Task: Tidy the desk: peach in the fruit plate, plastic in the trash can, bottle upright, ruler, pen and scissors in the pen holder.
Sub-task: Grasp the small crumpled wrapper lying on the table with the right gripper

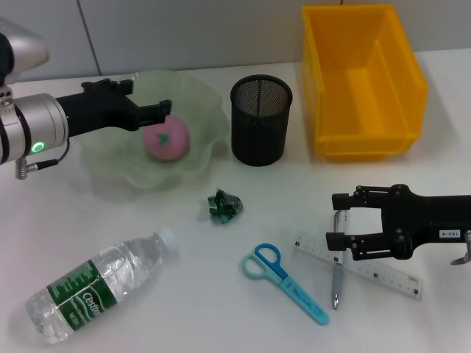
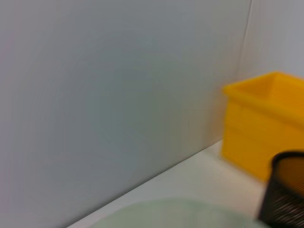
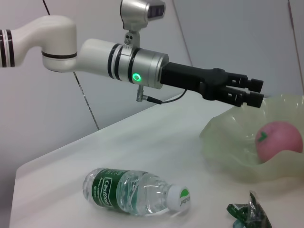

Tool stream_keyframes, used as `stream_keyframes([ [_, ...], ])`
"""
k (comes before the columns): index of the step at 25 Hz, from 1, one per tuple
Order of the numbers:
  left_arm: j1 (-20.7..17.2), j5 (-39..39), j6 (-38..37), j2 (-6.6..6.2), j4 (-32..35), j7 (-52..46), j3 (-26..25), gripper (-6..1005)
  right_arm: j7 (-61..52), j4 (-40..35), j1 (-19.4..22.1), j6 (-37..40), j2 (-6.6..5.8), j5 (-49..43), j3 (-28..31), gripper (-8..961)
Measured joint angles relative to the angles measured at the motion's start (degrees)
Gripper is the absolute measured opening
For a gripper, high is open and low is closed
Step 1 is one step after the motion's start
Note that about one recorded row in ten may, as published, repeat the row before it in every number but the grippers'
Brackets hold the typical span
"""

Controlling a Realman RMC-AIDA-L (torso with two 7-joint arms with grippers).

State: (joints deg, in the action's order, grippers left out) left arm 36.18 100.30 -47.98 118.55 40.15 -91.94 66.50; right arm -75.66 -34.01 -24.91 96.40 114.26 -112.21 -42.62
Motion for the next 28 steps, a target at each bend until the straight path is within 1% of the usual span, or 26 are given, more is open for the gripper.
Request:
stream_keyframes([
  [1,-0.3,-0.9,-2.7,-0.13,0.6,-0.3,-0.2,841,0.0,0.0,-0.1,0.0,0.0,0.0,0.0,795],
  [2,-0.4,-1.2,-3.7,-0.19,0.8,-0.3,-0.3,859,0.0,0.0,-0.1,-0.1,-0.01,0.0,0.0,795],
  [4,-1.9,-3.3,-11.5,-0.39,3.3,-0.4,-1.2,859,0.0,0.0,-0.4,-0.2,-0.06,0.2,0.0,795],
  [5,-2.5,-3.9,-14.1,-0.37,4.3,-0.4,-1.6,860,0.0,0.0,-0.4,-0.2,-0.06,0.2,0.0,795],
  [6,-3.7,-4.9,-18.8,-0.32,6.2,-0.4,-2.2,860,0.0,0.0,-0.5,-0.3,-0.11,0.2,0.0,795],
  [8,-5.3,-5.9,-25.5,-0.25,8.8,-0.4,-2.5,860,0.0,0.0,-0.7,-0.4,-0.18,0.2,0.0,794],
  [9,-6.3,-6.3,-30.7,-0.28,10.2,-0.3,-2.5,860,0.0,-0.2,-1.0,-0.4,-0.27,0.3,0.0,794],
  [10,-6.3,-6.3,-30.7,-0.28,10.2,-0.3,-2.5,860,0.0,-0.2,-1.0,-0.4,-0.27,0.3,0.0,794],
  [11,-7.2,-6.3,-36.7,-0.31,10.7,0.3,-2.5,859,-0.1,-0.5,-1.2,-0.4,-0.28,0.3,0.0,794],
  [12,-7.2,-6.3,-36.7,-0.31,10.7,0.3,-2.5,859,-0.2,-0.7,-1.3,-0.4,-0.29,0.3,0.0,794],
  [14,-8.7,-6.4,-41.9,-0.13,10.2,2.9,-2.3,860,-0.3,-1.0,-1.9,-0.5,-0.18,0.2,0.0,794],
  [15,-9.5,-6.4,-42.9,0.01,9.9,4.1,-2.1,860,-0.3,-1.0,-1.9,-0.5,-0.18,0.2,0.0,794],
  [18,-10.6,-6.4,-43.3,0.14,9.3,5.4,-1.9,860,-0.3,-1.3,-2.9,-0.9,0.12,0.0,-0.4,794],
  [19,-11.2,-6.4,-43.6,0.1,7.4,6.8,-1.8,859,-0.3,-1.4,-3.2,-1.1,0.16,0.0,-0.5,794],
  [20,-11.2,-6.4,-43.6,0.1,7.4,6.8,-1.8,859,-0.4,-1.4,-3.6,-1.1,0.19,0.0,-0.6,794],
  [22,-11.5,-6.4,-44.1,-0.04,5.4,8.5,-1.8,859,-1.0,-1.8,-4.3,-1.2,0.19,-0.1,-0.7,794],
  [24,-12.3,-6.0,-44.5,-0.1,4.0,10.8,-1.6,859,-2.9,-2.7,-5.2,-1.5,0.16,-0.1,-0.6,793],
  [28,-13.2,-5.8,-44.1,-0.09,3.7,11.8,-0.7,859,-10.0,-6.1,-8.0,-1.6,0.1,-0.3,-2.1,793],
])
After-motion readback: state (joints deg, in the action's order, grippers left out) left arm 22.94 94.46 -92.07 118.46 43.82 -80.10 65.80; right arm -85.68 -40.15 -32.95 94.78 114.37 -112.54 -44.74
